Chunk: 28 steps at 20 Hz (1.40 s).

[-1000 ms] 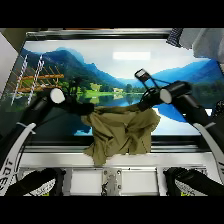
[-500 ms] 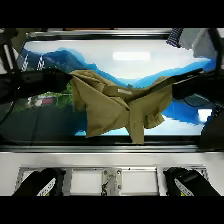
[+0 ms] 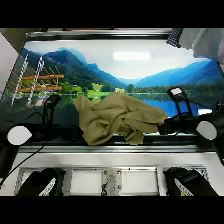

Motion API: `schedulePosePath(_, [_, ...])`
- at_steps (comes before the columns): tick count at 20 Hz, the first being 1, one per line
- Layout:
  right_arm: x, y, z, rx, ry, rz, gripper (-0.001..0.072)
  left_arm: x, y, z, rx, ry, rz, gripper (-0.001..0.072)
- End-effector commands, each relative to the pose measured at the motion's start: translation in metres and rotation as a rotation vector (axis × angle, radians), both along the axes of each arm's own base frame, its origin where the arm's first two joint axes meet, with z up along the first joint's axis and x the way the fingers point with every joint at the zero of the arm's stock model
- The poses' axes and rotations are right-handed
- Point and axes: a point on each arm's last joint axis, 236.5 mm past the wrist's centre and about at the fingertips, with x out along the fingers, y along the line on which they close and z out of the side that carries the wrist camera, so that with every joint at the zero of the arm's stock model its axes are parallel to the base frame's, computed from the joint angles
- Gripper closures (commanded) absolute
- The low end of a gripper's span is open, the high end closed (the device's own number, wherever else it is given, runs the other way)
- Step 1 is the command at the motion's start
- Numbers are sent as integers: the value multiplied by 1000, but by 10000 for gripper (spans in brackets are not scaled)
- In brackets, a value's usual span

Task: Fold the clothes and pants, and hang the long-sleeved shirts on hangers.

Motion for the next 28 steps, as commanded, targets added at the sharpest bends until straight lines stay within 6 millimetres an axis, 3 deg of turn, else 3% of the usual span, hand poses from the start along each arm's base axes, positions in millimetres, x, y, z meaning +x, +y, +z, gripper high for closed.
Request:
schedulePosePath(1, [-17,4,-29,21,78,-12,701,10,-5,-17,-35,-34,70,96])
schedulePosePath(3, [-14,5,-28,31,68,-27,701,27,-24,-5,-64,-95,48,96])
schedulePosePath(5, [-12,8,-27,49,60,-45,701,27,-52,-10,-51,-69,-40,97])
schedulePosePath(8, [-7,10,-25,60,35,-46,701,22,-96,-39,73,-49,-229,97])
schedulePosePath(10, [-5,11,-23,65,22,-47,701,24,-113,-62,229,-82,-342,97])
schedulePosePath(15, [-3,11,-16,78,-14,-47,701,32,-159,-90,433,-181,-533,98])
schedulePosePath(19, [-3,11,-14,81,-21,-47,701,33,-158,-112,485,-116,-537,98])
schedulePosePath(20, [-3,11,-14,80,-21,-47,700,35,-154,-116,495,-102,-530,179])
schedulePosePath(21, [-3,11,-14,81,-22,-47,701,37,-149,-119,505,-91,-521,346])
schedulePosePath(25, [-2,11,-14,81,-25,-47,700,48,-140,-119,506,-77,-482,357])
schedulePosePath(28, [3,13,-12,89,-46,-48,700,44,-141,-121,506,-75,-490,357])
